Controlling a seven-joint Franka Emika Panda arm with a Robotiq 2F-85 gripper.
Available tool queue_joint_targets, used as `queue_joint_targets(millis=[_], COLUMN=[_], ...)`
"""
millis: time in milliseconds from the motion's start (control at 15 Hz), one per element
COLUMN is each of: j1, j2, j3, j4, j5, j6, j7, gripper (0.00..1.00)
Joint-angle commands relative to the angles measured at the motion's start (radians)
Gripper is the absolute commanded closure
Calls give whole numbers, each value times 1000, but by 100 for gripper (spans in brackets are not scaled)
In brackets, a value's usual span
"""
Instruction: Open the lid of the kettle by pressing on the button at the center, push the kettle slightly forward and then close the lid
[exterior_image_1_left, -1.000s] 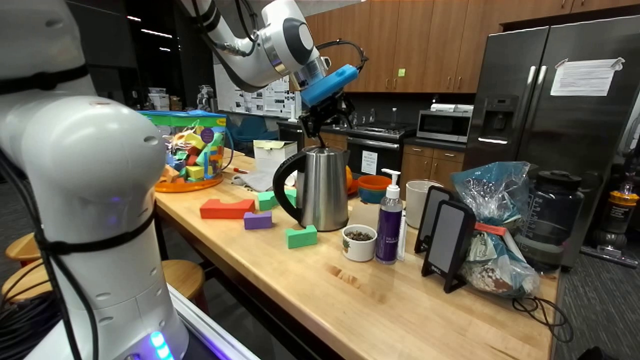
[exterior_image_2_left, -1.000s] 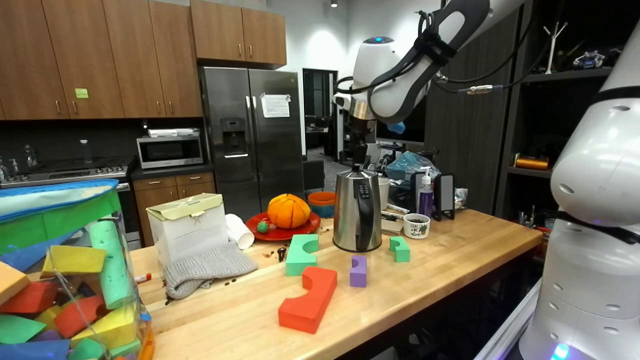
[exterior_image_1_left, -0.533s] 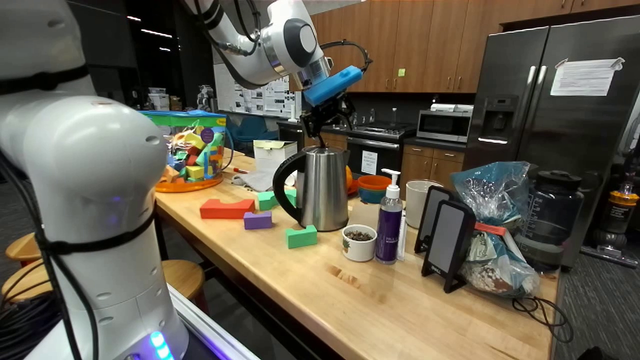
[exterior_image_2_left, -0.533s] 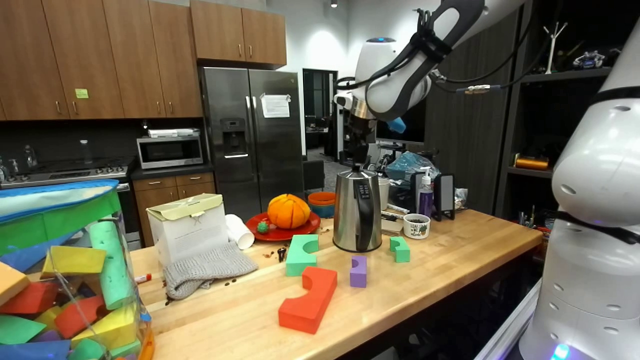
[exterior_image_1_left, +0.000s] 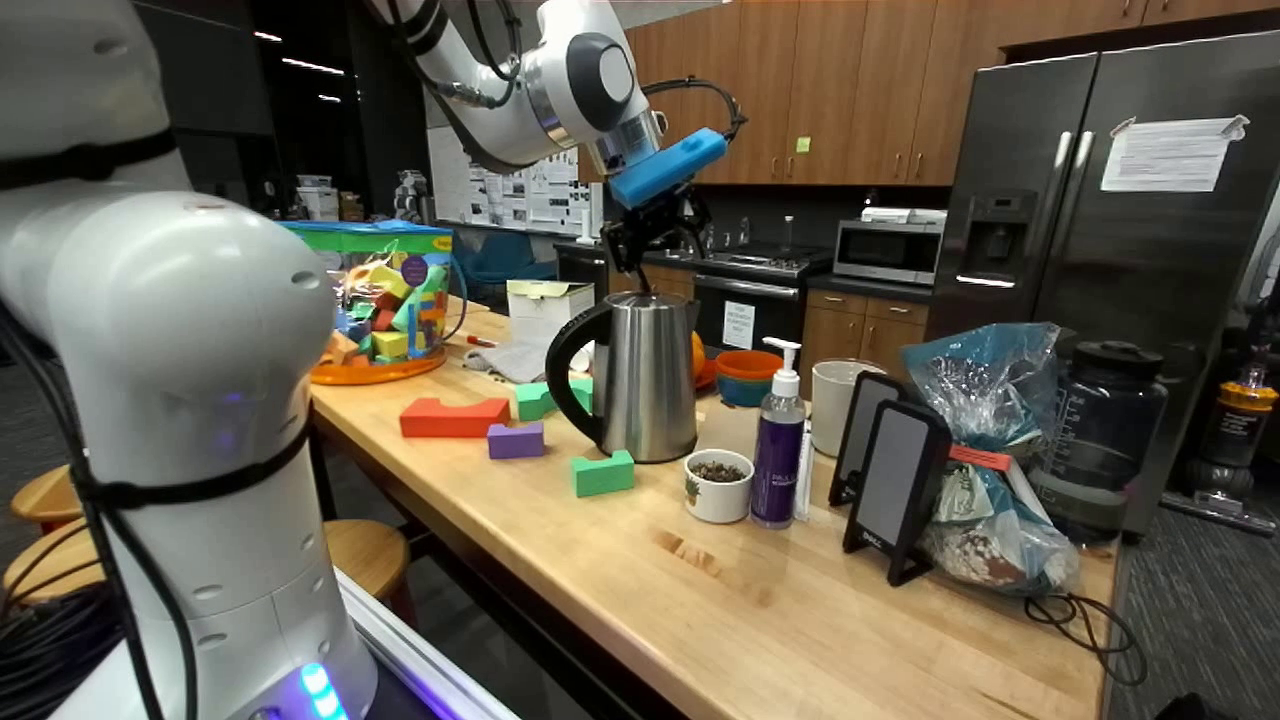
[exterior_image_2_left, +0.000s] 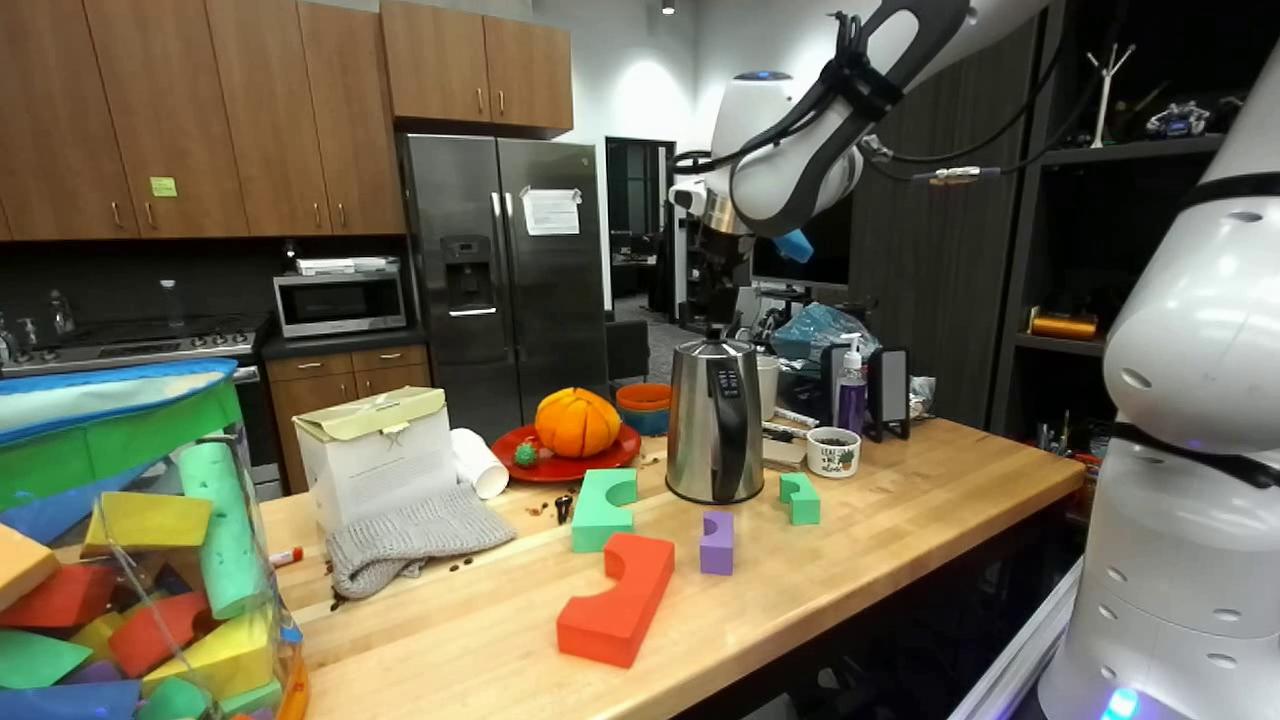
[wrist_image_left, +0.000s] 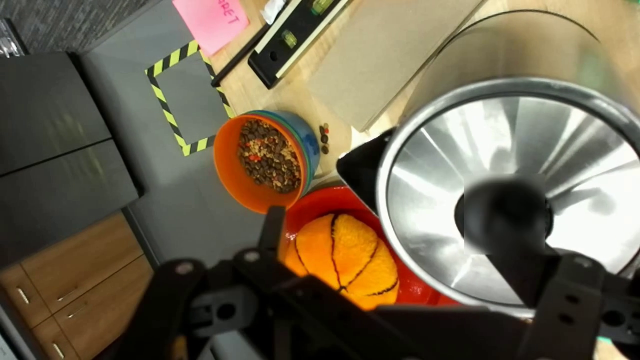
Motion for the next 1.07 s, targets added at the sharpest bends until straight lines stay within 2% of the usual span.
queue_joint_targets(millis=[0,333,533,733,1000], j1=[-9,5,24,65,86], j2=[-74,-124,-104,-71,-46], j3=[4,4,-6,-33,-43], j4=[-7,-3,8,16,20], j5=[-18,-11,8,65,128], j6=[-34,-69,-71,-59,-62], j7=[10,-3,-29,-89,-147], gripper=[0,0,0,0,0])
